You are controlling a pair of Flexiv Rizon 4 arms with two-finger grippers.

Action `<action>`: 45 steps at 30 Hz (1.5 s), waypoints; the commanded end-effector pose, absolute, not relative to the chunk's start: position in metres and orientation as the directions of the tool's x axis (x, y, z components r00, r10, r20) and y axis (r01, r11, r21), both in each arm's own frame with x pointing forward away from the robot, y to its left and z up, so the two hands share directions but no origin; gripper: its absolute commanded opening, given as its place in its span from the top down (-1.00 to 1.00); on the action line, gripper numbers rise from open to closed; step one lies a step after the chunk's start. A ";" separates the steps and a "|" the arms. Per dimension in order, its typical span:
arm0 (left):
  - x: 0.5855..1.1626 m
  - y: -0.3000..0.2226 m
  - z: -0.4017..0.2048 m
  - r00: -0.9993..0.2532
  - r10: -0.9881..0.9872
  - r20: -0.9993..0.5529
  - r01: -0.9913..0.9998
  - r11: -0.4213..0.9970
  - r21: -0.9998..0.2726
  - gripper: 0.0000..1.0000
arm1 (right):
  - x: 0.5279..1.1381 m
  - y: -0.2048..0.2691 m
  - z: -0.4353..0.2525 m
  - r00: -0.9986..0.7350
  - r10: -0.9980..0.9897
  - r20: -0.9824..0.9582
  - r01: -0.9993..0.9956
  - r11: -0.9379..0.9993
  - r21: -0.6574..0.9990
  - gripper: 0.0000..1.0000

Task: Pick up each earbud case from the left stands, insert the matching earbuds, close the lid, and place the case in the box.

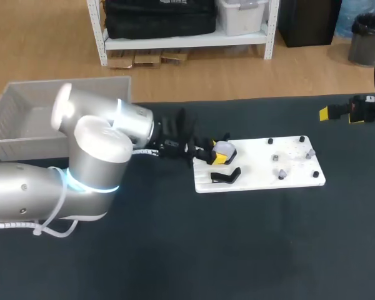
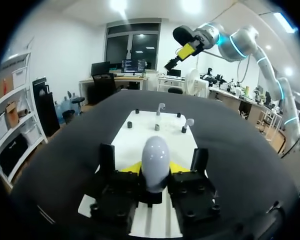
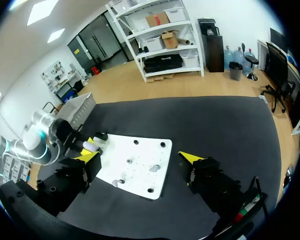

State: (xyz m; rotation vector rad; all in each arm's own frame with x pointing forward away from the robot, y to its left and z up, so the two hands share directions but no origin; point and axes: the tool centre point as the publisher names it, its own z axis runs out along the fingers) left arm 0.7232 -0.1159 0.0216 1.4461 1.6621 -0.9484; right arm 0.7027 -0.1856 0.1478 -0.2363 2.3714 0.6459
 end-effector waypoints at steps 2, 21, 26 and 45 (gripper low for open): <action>0.721 -0.106 0.035 -0.096 0.451 -0.887 0.993 0.100 -0.057 1.00 | 0.702 -0.185 0.149 -0.766 0.000 -0.643 -0.325 0.863 0.386 -1.00; 0.721 -0.104 0.052 -0.074 0.457 -0.886 0.994 0.106 -0.028 1.00 | 0.703 -0.083 0.131 -0.783 -0.147 -0.604 -0.429 0.832 0.353 -1.00; 0.721 -0.104 0.052 -0.074 0.457 -0.886 0.994 0.106 -0.028 1.00 | 0.697 -0.059 0.122 -0.790 -0.165 -0.591 -0.440 0.823 0.360 -1.00; 0.719 -0.124 0.080 0.000 0.380 -0.925 0.993 0.105 0.044 1.00 | 0.684 -0.016 0.111 -0.796 -0.267 -0.543 -0.489 0.812 0.318 -1.00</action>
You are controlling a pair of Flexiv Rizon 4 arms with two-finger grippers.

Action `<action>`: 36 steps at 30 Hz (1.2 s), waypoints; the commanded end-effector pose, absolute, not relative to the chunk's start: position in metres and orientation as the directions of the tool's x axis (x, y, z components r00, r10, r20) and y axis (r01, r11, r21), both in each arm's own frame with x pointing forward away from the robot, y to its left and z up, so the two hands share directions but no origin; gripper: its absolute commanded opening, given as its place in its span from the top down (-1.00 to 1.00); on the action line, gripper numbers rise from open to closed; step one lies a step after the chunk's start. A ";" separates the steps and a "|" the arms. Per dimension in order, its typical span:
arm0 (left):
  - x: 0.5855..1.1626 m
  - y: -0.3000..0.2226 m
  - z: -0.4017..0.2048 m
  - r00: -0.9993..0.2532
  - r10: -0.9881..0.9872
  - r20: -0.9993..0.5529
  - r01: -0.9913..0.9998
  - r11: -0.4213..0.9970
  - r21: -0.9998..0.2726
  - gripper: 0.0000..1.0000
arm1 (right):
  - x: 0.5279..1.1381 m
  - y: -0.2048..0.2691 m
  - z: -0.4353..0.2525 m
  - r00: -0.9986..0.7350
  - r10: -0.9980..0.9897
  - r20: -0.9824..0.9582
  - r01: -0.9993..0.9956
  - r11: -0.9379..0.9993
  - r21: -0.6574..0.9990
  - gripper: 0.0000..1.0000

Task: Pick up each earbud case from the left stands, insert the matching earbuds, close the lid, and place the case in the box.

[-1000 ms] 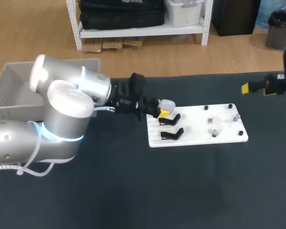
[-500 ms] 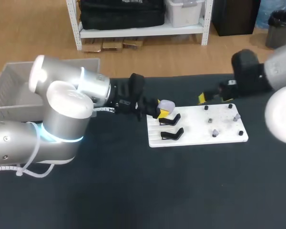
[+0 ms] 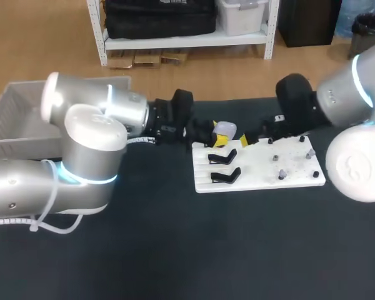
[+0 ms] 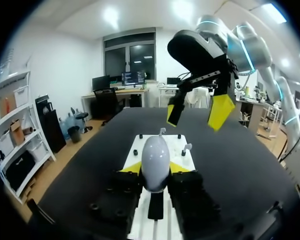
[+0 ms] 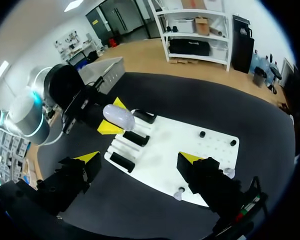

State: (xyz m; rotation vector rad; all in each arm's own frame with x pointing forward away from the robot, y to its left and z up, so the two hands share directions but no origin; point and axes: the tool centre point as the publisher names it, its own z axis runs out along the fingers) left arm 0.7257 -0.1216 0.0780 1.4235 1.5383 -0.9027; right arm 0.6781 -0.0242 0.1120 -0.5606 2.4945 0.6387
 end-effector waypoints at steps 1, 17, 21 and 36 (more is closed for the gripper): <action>0.718 -0.125 0.082 0.005 0.376 -0.927 0.994 0.100 0.046 1.00 | 0.685 -0.015 0.110 -0.798 -0.272 -0.538 -0.491 0.810 0.320 -1.00; 0.694 -0.126 0.096 0.054 0.344 -0.937 0.995 0.055 0.078 1.00 | 0.688 -0.011 0.109 -0.808 -0.274 -0.522 -0.484 0.814 0.322 -1.00; 0.692 -0.126 0.094 0.052 0.345 -0.937 0.996 0.052 0.074 1.00 | 0.689 -0.012 0.110 -0.809 -0.272 -0.522 -0.481 0.816 0.321 -1.00; 0.685 -0.121 0.105 0.041 0.277 -0.960 0.997 0.057 0.059 1.00 | 0.687 -0.040 0.126 -0.789 -0.241 -0.565 -0.445 0.859 0.255 -1.00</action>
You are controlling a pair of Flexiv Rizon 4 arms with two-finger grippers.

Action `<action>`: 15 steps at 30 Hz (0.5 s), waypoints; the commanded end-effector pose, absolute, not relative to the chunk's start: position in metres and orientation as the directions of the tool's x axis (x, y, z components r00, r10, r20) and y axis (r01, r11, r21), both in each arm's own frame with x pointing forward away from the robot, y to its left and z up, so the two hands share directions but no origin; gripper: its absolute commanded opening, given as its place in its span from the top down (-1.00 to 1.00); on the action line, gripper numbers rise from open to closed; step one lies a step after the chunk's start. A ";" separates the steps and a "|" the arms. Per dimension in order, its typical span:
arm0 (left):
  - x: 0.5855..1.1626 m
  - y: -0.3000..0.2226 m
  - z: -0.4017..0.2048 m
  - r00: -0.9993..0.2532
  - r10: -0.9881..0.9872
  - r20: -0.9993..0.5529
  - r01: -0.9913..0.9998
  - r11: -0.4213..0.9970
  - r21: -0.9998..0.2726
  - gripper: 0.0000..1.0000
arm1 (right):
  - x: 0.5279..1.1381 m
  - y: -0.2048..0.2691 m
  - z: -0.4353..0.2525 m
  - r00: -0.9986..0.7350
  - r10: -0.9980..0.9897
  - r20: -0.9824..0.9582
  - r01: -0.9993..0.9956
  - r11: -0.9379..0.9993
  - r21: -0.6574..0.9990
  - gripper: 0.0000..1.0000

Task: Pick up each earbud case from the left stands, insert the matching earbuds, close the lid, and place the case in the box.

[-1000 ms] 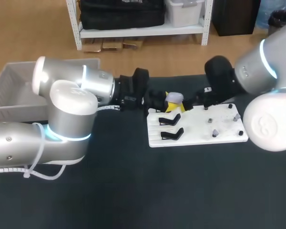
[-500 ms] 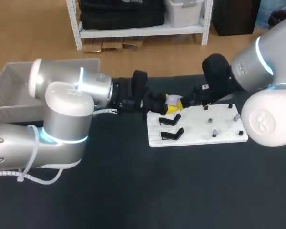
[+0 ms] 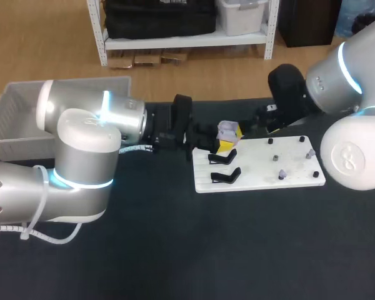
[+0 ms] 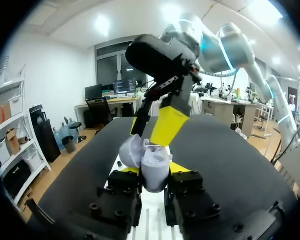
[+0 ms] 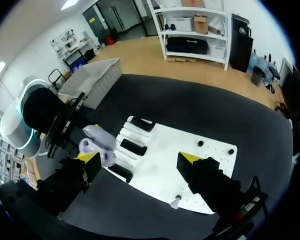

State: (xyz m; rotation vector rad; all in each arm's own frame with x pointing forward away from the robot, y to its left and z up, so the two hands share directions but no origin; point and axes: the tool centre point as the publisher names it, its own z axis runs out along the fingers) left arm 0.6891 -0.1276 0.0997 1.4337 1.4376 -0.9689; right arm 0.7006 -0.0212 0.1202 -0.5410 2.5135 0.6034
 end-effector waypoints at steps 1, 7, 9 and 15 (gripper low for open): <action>0.684 -0.121 0.108 0.043 0.264 -0.963 0.997 0.058 0.060 1.00 | 0.687 -0.047 0.127 -0.787 -0.246 -0.565 -0.439 0.868 0.233 -1.00; 0.683 -0.124 0.131 0.050 0.219 -0.974 0.995 0.072 0.067 1.00 | 0.685 -0.091 0.127 -0.796 -0.303 -0.524 -0.417 0.902 0.111 -1.00; 0.684 -0.125 0.138 0.040 0.204 -0.978 0.996 0.072 0.056 1.00 | 0.686 -0.104 0.123 -0.812 -0.305 -0.497 -0.397 0.914 0.088 -1.00; 0.689 -0.133 0.155 0.032 0.178 -0.983 0.996 0.075 0.046 1.00 | 0.685 -0.128 0.110 -0.855 -0.314 -0.413 -0.360 0.932 0.037 -1.00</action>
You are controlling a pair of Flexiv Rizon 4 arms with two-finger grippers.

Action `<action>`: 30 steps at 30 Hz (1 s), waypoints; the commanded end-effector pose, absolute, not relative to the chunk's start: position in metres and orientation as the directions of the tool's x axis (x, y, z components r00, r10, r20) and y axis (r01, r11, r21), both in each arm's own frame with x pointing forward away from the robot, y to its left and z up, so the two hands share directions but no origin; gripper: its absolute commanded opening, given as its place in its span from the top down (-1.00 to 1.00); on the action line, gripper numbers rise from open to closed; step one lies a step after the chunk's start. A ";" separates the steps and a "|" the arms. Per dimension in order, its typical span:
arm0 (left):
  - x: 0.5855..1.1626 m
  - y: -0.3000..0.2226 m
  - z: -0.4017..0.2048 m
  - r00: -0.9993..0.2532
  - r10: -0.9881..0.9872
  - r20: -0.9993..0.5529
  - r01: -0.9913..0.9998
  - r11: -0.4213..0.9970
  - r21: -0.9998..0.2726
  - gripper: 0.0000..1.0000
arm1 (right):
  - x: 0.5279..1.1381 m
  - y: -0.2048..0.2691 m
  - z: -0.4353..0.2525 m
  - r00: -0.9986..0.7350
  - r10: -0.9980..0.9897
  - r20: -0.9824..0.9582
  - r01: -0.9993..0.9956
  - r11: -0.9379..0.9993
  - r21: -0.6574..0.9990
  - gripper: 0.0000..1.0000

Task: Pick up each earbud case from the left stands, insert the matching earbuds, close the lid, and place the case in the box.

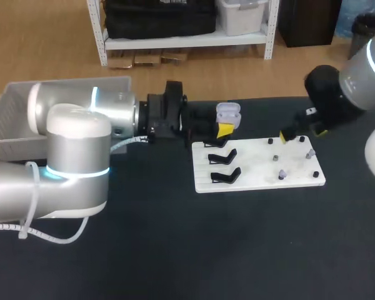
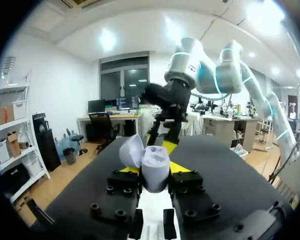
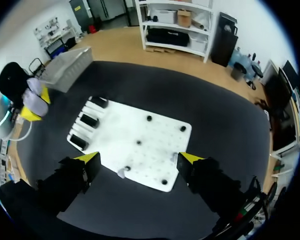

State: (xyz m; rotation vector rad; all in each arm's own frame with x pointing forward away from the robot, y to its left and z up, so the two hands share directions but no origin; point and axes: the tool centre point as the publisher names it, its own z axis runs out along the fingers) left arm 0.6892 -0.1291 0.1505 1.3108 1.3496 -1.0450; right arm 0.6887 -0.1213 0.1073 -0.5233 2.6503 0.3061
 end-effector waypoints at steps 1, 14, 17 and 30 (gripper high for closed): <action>0.690 -0.136 0.157 0.032 0.171 -0.985 0.996 0.072 0.045 1.00 | 0.685 -0.131 0.107 -0.860 -0.314 -0.401 -0.355 0.935 0.029 -1.00; 0.701 -0.152 0.166 0.023 0.129 -0.991 0.998 0.048 0.029 1.00 | 0.685 -0.154 0.069 -0.909 -0.306 -0.282 -0.320 0.947 0.005 -1.00; 0.701 -0.152 0.166 0.023 0.129 -0.991 0.998 0.048 0.029 1.00 | 0.689 -0.156 0.061 -0.916 -0.308 -0.256 -0.317 0.948 -0.003 -1.00; 0.701 -0.152 0.166 0.023 0.129 -0.991 0.998 0.048 0.029 1.00 | 0.707 -0.156 0.040 -0.922 -0.341 -0.183 -0.340 0.940 -0.040 -0.59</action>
